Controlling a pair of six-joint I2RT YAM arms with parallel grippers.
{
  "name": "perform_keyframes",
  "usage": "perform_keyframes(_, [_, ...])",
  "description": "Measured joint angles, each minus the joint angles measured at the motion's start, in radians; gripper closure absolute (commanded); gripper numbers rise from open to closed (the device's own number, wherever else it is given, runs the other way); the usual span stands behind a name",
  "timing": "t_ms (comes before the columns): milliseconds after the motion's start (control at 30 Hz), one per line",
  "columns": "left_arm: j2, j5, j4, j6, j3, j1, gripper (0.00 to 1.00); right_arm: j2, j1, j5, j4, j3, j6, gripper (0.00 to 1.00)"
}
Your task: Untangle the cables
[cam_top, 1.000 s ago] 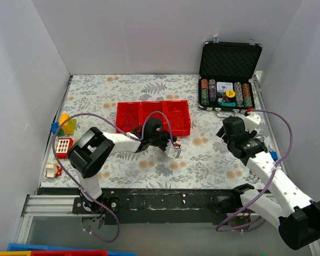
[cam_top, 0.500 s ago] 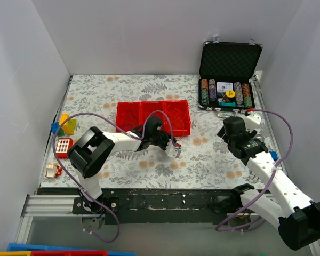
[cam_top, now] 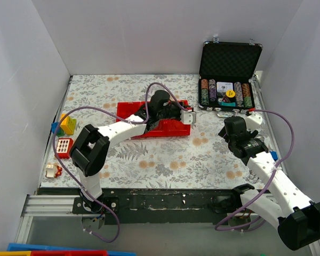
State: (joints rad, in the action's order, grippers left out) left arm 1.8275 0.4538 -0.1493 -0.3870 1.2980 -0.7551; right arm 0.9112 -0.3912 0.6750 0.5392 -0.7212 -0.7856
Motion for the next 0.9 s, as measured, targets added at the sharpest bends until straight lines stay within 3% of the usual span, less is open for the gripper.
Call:
perform_keyframes(200, [0.046,-0.052,-0.062,0.039,0.013,0.018,1.0,0.0,0.005,0.011,0.011,0.0,-0.005,0.23])
perform_keyframes(467, [0.251,-0.119,-0.053,0.006,0.034,0.052,0.98,0.0,0.005,0.041,0.061,-0.003,-0.023,0.21])
perform_keyframes(567, [0.264,-0.139,-0.046,-0.005,0.066,0.055,0.84,0.001,0.007,0.048,0.079,-0.004,-0.027,0.2])
perform_keyframes(667, [0.267,-0.147,-0.019,0.001,0.083,0.057,0.57,0.004,0.012,0.053,0.101,-0.01,-0.034,0.18])
perform_keyframes(900, [0.232,-0.135,0.059,0.037,0.092,0.058,0.24,0.004,0.012,0.055,0.119,-0.011,-0.051,0.14])
